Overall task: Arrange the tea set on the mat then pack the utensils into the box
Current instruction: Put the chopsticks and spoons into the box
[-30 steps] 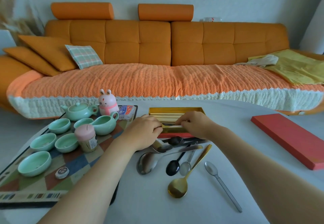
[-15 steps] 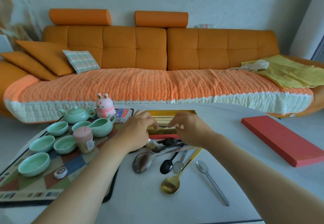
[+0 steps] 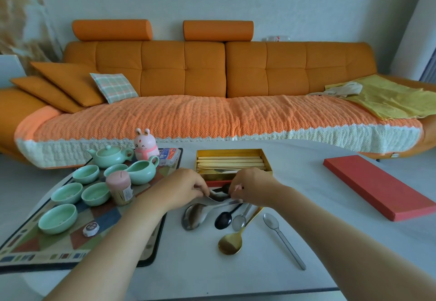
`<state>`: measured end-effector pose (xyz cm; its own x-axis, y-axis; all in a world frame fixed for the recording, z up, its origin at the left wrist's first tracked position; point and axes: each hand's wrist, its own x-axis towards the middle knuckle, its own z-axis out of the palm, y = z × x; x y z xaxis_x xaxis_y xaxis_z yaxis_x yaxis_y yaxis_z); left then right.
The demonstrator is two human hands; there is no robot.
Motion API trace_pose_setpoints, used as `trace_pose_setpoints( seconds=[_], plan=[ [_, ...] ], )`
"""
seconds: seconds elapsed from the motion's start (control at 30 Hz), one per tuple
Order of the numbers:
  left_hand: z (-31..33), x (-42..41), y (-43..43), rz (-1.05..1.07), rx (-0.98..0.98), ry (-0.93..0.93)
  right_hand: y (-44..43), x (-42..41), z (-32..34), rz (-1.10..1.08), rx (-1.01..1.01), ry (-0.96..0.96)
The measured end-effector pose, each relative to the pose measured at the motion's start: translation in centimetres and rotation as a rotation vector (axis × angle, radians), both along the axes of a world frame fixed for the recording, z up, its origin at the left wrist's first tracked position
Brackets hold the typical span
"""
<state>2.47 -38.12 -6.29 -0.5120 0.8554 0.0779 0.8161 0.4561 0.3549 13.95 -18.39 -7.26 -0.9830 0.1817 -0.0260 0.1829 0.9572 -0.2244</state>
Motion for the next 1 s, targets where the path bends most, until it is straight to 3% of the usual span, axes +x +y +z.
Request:
trace_pose_setpoints(
  seconds=[0.27,0.5,0.63,0.73,0.9,1.0],
  plan=[
    [-0.5,-1.2,-0.3,0.075,0.234,-0.337,0.9,-0.3,0.0,-0.068,-0.019,0.082],
    [-0.3,-1.9,0.4,0.3,0.69,-0.728,0.8,0.1,0.9,-0.025,-0.22,0.227],
    [0.1,-1.9,1.5,0.416,0.831,-0.952,1.3,-0.7,1.3,-0.047,-0.313,0.281],
    [0.1,-2.1,2.5,0.471,0.834,-0.826,2.0,-1.4,1.7,-0.105,-0.365,0.327],
    [-0.3,-2.5,3.4,0.388,0.563,-0.207,3.4,-2.9,1.2,-0.21,-0.416,0.292],
    [-1.0,-3.0,4.2,0.26,0.43,-0.015,4.0,-4.1,0.7,-0.268,-0.425,0.263]
  ],
)
